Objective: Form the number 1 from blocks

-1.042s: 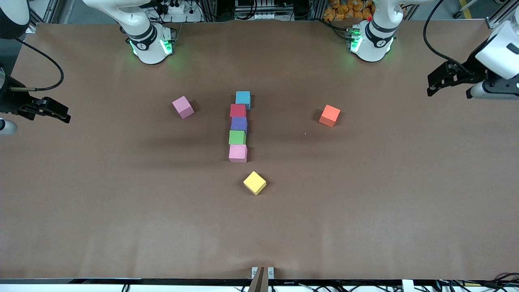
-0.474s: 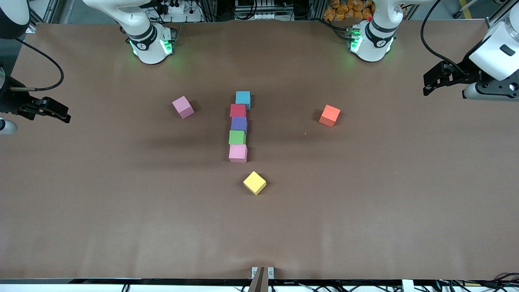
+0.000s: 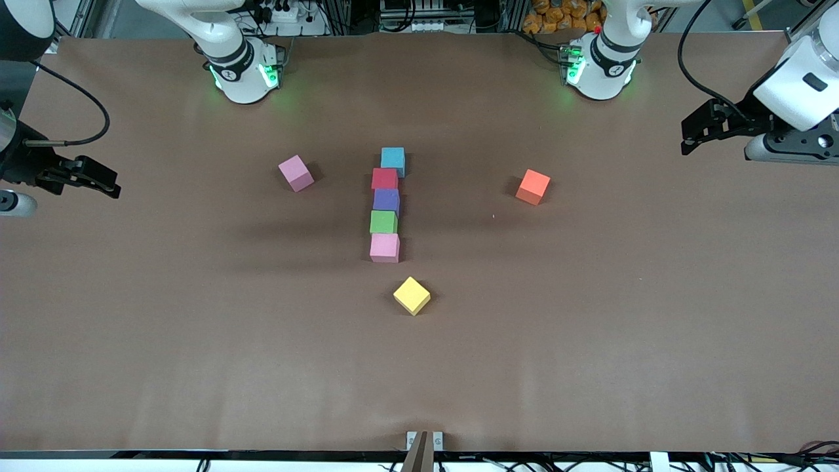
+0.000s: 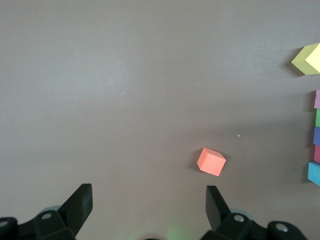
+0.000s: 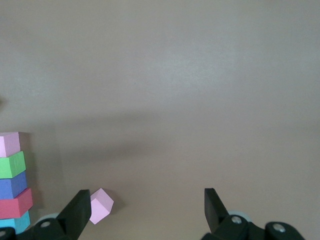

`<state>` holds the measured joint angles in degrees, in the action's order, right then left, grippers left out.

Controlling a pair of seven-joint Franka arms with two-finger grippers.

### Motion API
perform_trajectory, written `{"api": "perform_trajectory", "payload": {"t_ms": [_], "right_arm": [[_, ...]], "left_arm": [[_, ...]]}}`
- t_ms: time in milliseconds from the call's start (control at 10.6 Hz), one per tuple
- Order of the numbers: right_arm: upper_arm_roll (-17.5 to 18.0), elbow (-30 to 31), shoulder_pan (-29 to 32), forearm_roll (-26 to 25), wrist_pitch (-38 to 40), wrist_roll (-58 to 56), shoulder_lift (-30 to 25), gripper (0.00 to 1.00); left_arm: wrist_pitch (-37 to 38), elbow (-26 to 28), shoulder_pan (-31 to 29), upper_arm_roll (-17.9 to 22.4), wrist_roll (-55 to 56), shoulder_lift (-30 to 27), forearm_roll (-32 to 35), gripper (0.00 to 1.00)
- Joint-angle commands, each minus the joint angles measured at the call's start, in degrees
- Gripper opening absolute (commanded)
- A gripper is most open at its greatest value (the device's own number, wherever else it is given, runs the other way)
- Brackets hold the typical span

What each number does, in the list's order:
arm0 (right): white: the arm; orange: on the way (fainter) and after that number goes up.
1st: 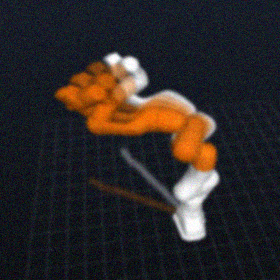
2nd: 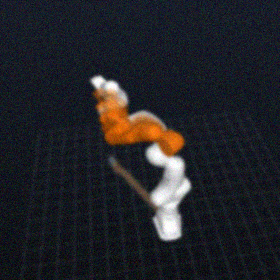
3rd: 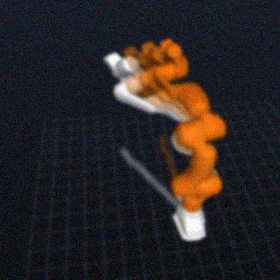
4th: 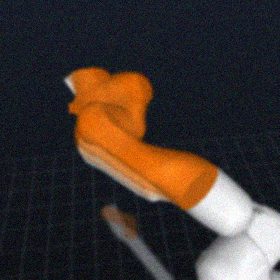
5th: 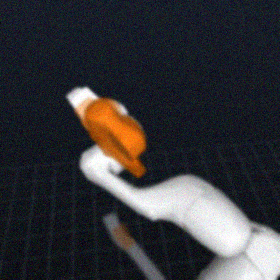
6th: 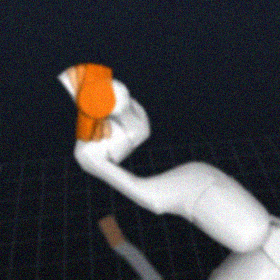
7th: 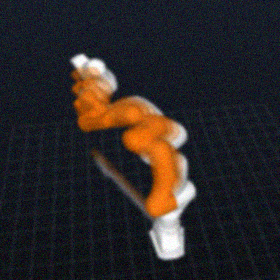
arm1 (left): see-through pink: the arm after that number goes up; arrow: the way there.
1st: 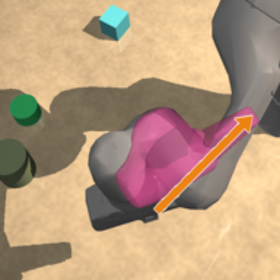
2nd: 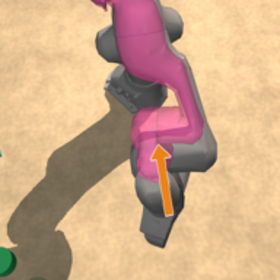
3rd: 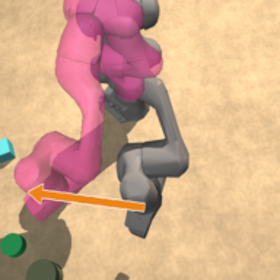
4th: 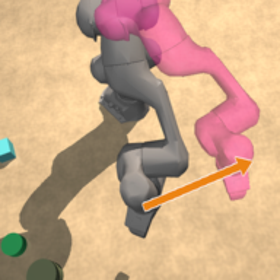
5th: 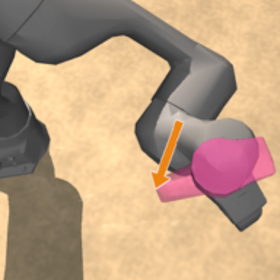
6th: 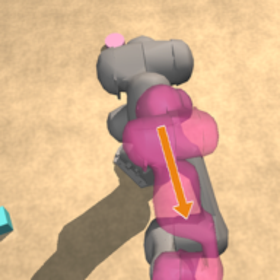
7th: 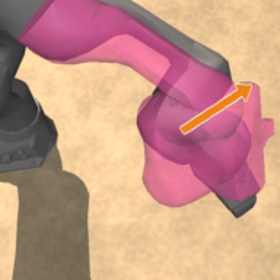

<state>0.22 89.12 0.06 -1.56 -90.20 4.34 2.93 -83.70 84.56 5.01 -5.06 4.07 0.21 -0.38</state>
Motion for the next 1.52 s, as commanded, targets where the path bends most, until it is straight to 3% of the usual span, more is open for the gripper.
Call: {"api": "perform_trajectory", "payload": {"t_ms": [0, 1421], "right_arm": [[1.3, -0.3, 1.4, 0.6, 1.0, 0.4, -0.7, 1.00], [1.3, -0.3, 1.4, 0.6, 1.2, 0.3, -0.6, 1.00]], "left_arm": [[1.1, -1.4, -0.1, 0.0, -1.3, 0.6, -0.7, 1.00], [0.6, -1.3, -0.1, 0.0, -1.3, 1.1, 0.5, 1.00]]}}
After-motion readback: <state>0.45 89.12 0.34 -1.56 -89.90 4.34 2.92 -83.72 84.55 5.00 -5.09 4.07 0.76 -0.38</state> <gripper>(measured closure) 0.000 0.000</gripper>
